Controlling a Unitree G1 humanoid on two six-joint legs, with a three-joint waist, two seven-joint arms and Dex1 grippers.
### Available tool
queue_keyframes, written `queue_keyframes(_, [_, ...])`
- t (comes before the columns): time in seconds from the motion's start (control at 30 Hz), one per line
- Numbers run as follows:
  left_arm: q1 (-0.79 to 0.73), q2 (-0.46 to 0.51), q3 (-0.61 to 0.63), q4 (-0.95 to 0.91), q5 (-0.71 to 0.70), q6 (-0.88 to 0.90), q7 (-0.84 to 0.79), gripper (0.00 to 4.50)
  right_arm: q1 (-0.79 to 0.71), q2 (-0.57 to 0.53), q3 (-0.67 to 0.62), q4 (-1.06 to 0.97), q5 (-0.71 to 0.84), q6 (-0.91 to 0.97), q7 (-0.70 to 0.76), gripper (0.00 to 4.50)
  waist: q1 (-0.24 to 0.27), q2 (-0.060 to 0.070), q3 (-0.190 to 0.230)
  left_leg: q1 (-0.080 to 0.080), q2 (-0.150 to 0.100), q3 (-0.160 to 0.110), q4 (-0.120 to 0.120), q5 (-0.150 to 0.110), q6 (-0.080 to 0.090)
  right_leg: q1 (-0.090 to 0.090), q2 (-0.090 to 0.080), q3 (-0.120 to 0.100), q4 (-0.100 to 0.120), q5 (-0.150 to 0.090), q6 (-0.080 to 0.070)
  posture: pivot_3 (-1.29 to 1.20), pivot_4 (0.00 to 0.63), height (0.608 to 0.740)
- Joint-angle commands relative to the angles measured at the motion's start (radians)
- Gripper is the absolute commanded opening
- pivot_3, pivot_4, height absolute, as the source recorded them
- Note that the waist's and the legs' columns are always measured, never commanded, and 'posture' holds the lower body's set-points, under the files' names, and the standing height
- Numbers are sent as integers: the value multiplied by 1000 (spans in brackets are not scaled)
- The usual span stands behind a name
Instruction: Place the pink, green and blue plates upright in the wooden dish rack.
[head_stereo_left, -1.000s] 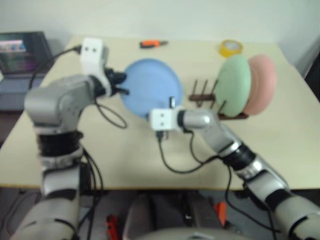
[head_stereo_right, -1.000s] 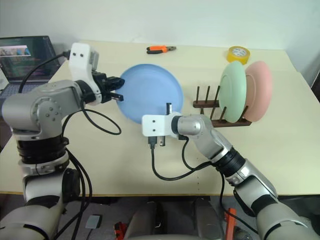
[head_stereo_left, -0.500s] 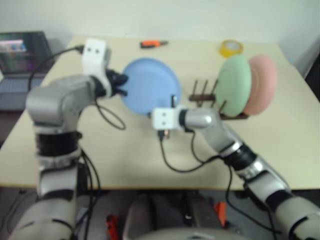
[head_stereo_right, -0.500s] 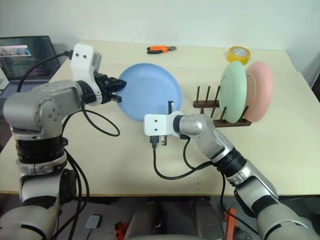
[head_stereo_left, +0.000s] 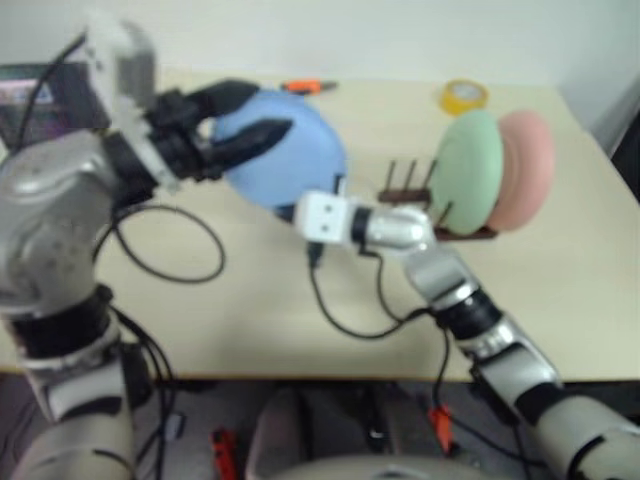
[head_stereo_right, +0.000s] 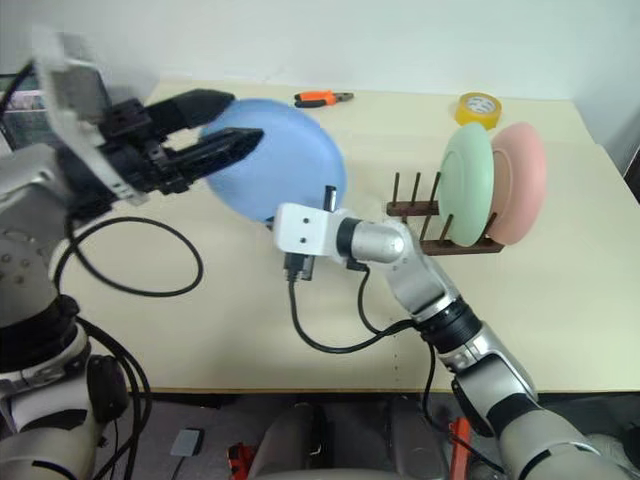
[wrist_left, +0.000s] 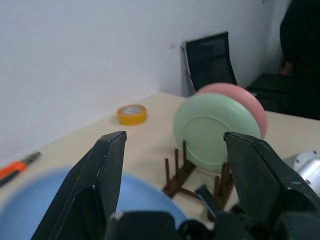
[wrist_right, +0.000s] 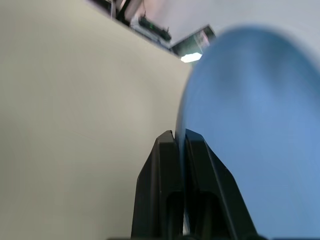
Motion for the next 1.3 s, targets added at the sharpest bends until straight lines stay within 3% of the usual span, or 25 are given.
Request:
queue_keyframes(0.03, [42, 38, 42, -12, -36, -61, -38, 3409, -46, 4, -98, 12, 67, -12, -17, 0, 0, 0, 0, 0, 0, 0, 1, 0, 0, 0, 0, 0, 0, -2, 1, 0, 150, 740])
queue_keyframes(0.27, [115, 76, 95, -27, -110, -126, -93, 3409, -62, 6, -163, 7, 134, 5, -16, 0, 2, -1, 0, 0, 0, 1, 1, 0, 0, 1, -1, 0, -1, 0, -3, 0, 150, 740])
queue_keyframes(0.5, [275, 155, 133, -25, -138, -202, -219, 3409, -108, -9, -336, -40, 329, 152, -13, 0, 0, 0, 0, 0, 1, 0, -2, 0, 0, -1, -1, -1, 0, 0, -4, 0, 150, 740])
queue_keyframes(0.7, [388, 154, 53, -25, -65, -285, -236, 3409, -126, -44, -491, -132, 550, 326, -6, 0, 2, 0, 0, 0, 2, 0, -3, 0, 0, 0, -4, -1, -1, -3, -9, 0, 150, 740])
queue_keyframes(0.97, [398, 160, -17, -41, -65, -297, -227, 3409, -135, -169, -690, -260, 850, 663, -104, 0, 4, 0, 0, 0, 0, 1, -4, 0, 0, 0, -7, -1, -2, -3, -9, 0, 150, 740])
queue_keyframes(1.2, [386, 160, -109, -37, -30, -311, -232, 3409, -71, -224, -749, -334, 997, 813, -184, 0, 0, 1, 0, 1, 1, 3, -8, 0, 0, -1, -6, 0, -3, -4, -9, 0, 150, 740])
queue_keyframes(1.3, [367, 156, -132, -31, -31, -310, -227, 3409, -47, -223, -762, -342, 1045, 845, -215, 0, 1, 1, 0, 1, 1, 3, -9, 0, 0, -2, -5, 0, -3, -4, -2, 0, 150, 740])
